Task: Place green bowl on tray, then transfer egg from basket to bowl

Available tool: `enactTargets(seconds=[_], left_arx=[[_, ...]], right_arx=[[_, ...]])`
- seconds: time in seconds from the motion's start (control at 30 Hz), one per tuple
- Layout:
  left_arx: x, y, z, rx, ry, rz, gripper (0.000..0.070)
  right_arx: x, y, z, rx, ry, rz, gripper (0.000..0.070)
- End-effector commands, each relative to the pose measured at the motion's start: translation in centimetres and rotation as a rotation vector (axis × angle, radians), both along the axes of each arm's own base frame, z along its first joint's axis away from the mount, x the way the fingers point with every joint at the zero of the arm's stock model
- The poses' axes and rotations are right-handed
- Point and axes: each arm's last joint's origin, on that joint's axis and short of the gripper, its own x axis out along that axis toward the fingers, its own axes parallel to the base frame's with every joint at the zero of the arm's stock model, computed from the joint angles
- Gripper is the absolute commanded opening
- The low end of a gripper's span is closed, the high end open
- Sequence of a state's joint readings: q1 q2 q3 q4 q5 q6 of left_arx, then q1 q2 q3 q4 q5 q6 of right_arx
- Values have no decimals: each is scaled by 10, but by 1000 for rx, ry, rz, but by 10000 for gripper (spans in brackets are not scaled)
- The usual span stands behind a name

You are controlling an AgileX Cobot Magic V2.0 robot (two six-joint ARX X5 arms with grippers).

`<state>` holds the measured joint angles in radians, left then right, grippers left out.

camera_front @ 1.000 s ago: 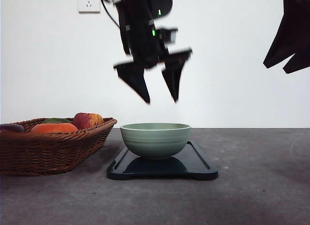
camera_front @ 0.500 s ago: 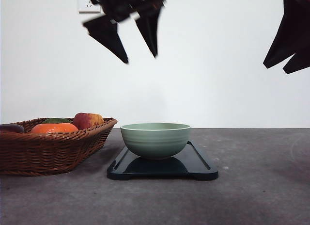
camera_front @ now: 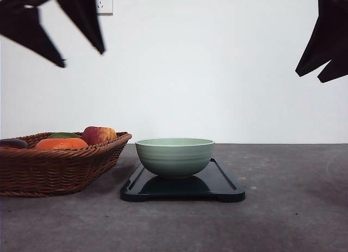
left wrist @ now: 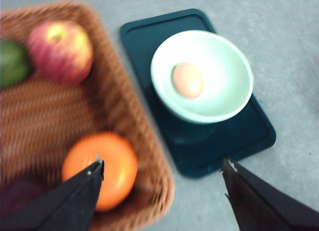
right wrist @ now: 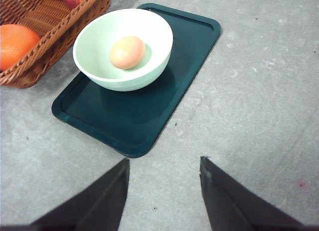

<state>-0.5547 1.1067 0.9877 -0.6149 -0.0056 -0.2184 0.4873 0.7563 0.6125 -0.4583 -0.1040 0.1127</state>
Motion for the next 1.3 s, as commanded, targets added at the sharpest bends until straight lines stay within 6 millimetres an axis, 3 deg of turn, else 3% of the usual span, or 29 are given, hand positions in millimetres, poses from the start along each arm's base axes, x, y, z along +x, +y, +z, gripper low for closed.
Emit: enactTargets(seconds=[0.0, 0.3, 0.53, 0.57, 0.6, 0.63, 0.67, 0.7, 0.77, 1.27], left_arx=[[-6, 4, -6, -36, 16, 50, 470], [-46, 32, -28, -77, -8, 180, 469], [-58, 40, -27, -78, -35, 180, 468], [-59, 40, -26, -77, -34, 179, 446], [-59, 40, -27, -77, -34, 179, 369], [-59, 40, -27, -76, -32, 177, 146], [-59, 40, -27, -74, -30, 177, 56], [-59, 40, -27, -71, -27, 176, 28], [-60, 40, -27, -67, -23, 175, 0], [-61, 42, -26, -58, -33, 169, 0]], right_arx=[[1, 2, 1, 10, -1, 1, 268], [1, 2, 1, 6, -5, 5, 268], [1, 2, 1, 6, -3, 5, 269], [1, 2, 1, 6, -3, 5, 263], [1, 2, 1, 5, -3, 4, 223], [1, 2, 1, 5, -4, 4, 76], [1, 2, 2, 7, -5, 4, 25], [1, 2, 2, 11, -5, 4, 20], [0, 2, 2, 23, 5, 17, 17], [1, 2, 2, 26, 2, 23, 17]])
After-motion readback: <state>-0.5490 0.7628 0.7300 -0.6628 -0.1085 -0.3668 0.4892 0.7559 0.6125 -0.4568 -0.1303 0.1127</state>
